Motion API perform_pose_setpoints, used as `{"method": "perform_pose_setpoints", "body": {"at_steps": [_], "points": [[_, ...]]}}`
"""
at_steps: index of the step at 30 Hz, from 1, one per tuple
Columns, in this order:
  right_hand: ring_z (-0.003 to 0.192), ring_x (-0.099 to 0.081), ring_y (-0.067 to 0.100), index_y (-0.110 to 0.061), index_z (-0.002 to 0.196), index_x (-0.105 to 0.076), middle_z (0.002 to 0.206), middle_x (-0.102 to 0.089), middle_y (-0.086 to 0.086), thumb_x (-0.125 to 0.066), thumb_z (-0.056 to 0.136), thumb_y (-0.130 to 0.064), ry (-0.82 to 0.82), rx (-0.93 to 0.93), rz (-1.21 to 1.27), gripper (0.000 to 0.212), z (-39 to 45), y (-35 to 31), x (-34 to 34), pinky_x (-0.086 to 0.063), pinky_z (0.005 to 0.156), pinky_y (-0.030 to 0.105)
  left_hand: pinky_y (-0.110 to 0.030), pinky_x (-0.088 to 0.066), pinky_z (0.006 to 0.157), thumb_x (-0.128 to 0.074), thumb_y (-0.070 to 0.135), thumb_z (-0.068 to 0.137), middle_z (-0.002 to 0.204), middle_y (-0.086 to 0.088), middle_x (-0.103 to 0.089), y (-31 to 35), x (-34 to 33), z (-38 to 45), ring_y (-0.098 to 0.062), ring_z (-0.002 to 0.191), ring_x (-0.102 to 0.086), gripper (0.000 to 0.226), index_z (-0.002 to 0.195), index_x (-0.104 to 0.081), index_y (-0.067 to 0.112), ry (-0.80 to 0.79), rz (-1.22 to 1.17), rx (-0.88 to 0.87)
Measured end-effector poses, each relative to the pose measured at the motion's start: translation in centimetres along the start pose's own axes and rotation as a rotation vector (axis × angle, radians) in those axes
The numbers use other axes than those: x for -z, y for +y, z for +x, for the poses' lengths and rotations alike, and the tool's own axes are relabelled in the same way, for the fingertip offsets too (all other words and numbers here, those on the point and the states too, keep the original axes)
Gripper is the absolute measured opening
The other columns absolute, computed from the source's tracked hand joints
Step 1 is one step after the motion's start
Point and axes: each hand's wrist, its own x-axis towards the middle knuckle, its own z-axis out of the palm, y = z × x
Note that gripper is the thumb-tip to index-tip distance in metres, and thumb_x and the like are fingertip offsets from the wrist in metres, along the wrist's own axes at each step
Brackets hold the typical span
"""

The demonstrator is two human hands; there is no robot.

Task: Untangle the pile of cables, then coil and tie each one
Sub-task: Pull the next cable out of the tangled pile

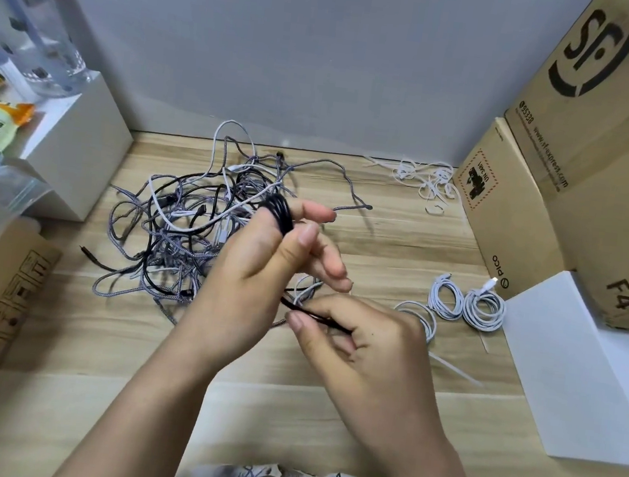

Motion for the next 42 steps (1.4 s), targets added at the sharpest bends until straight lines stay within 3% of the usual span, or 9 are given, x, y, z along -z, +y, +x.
{"method": "perform_pose_setpoints", "body": {"at_steps": [6, 12, 16, 19, 25, 29, 32, 36, 42], "points": [[0.053, -0.038, -0.013, -0.018, 0.067, -0.072, 0.055, -0.041, -0.026, -0.075, 0.071, -0.025, 0.126, 0.113, -0.006, 0.008, 0.2, -0.1, 0.8, -0.03, 0.055, 0.007, -0.014, -0.039, 0.048, -0.049, 0.039, 0.089, 0.056, 0.009, -0.056, 0.1, 0.0, -0.6, -0.005, 0.049, -0.05, 0.02, 0.094, -0.062, 0.024, -0.13, 0.259, 0.129], [0.051, -0.048, 0.006, -0.022, 0.073, -0.063, 0.057, -0.045, -0.013, -0.079, 0.068, -0.022, 0.241, 0.173, 0.118, 0.017, 0.4, -0.2, 1.6, -0.043, 0.05, 0.021, -0.014, -0.032, 0.045, -0.027, 0.079, 0.078, 0.049, 0.009, -0.044, 0.2, 0.0, -0.9, -0.002, 0.046, -0.039, 0.064, 0.059, -0.049, 0.022, -0.26, 0.322, 0.149], [0.049, -0.06, 0.013, -0.024, 0.076, -0.064, 0.063, -0.053, -0.019, -0.08, 0.069, -0.023, 0.205, 0.139, 0.256, 0.017, 0.4, -0.2, 2.1, -0.044, 0.049, 0.023, -0.007, -0.029, 0.043, -0.032, 0.072, 0.082, 0.044, 0.011, -0.041, 1.1, 0.5, -1.0, 0.001, 0.041, -0.034, 0.058, 0.062, -0.056, 0.023, -0.487, 0.09, 0.243], [0.058, -0.056, 0.004, -0.023, 0.083, -0.068, 0.069, -0.06, -0.014, -0.069, 0.079, -0.033, 0.208, 0.124, 0.324, 0.011, 0.7, 0.1, 2.4, -0.039, 0.057, 0.014, -0.013, -0.028, 0.043, -0.044, 0.062, 0.086, 0.048, 0.02, -0.046, 1.4, 1.1, -0.9, -0.002, 0.042, -0.038, 0.042, 0.065, -0.056, 0.028, -0.642, -0.152, 0.259], [0.069, -0.057, 0.005, -0.032, 0.09, -0.069, 0.076, -0.065, -0.013, -0.05, 0.09, -0.048, 0.086, -0.042, 0.548, 0.024, 0.9, 0.6, 1.0, -0.045, 0.065, 0.021, -0.016, -0.043, 0.052, -0.045, 0.032, 0.098, 0.055, 0.01, -0.029, 1.6, 0.2, -0.6, -0.009, 0.04, -0.016, 0.026, 0.085, -0.058, 0.013, -0.69, -0.685, 0.103], [0.058, -0.047, 0.028, -0.015, 0.077, -0.058, 0.058, -0.052, 0.008, -0.047, 0.089, -0.055, -0.037, -0.147, 0.502, 0.043, 0.8, 0.7, 0.0, -0.042, 0.058, 0.042, -0.022, -0.045, 0.06, -0.044, 0.018, 0.098, 0.06, 0.005, -0.03, 1.8, -0.7, -0.1, -0.009, 0.044, -0.024, 0.018, 0.098, -0.055, 0.004, -0.575, -0.89, 0.053], [0.055, -0.036, 0.013, -0.03, 0.07, -0.054, 0.052, -0.043, -0.006, -0.046, 0.082, -0.04, -0.067, -0.184, 0.417, 0.018, 0.9, 0.7, -0.2, -0.033, 0.055, 0.031, -0.021, -0.047, 0.061, -0.049, 0.018, 0.095, 0.057, 0.007, -0.036, 1.7, -1.4, 0.1, -0.007, 0.043, -0.03, 0.016, 0.099, -0.058, 0.006, -0.357, -0.879, 0.035], [0.055, -0.041, 0.025, -0.017, 0.078, -0.058, 0.055, -0.049, 0.007, -0.044, 0.091, -0.039, -0.133, -0.188, 0.211, 0.029, 0.4, 0.8, -0.5, -0.039, 0.054, 0.042, -0.018, -0.049, 0.058, -0.042, 0.019, 0.091, 0.051, 0.009, -0.043, 0.8, -1.8, 0.8, -0.002, 0.037, -0.039, 0.015, 0.092, -0.053, 0.009, 0.065, -0.503, 0.055], [0.046, -0.032, 0.009, -0.02, 0.076, -0.061, 0.045, -0.037, -0.01, -0.055, 0.084, -0.034, -0.07, -0.113, 0.025, 0.017, 0.0, 0.8, 0.0, -0.029, 0.05, 0.031, -0.024, -0.052, 0.063, -0.048, 0.028, 0.092, 0.068, 0.0, -0.066, -1.0, -1.1, 0.7, -0.015, 0.063, -0.066, 0.016, 0.097, -0.055, 0.014, 0.091, 0.058, 0.063]]}}
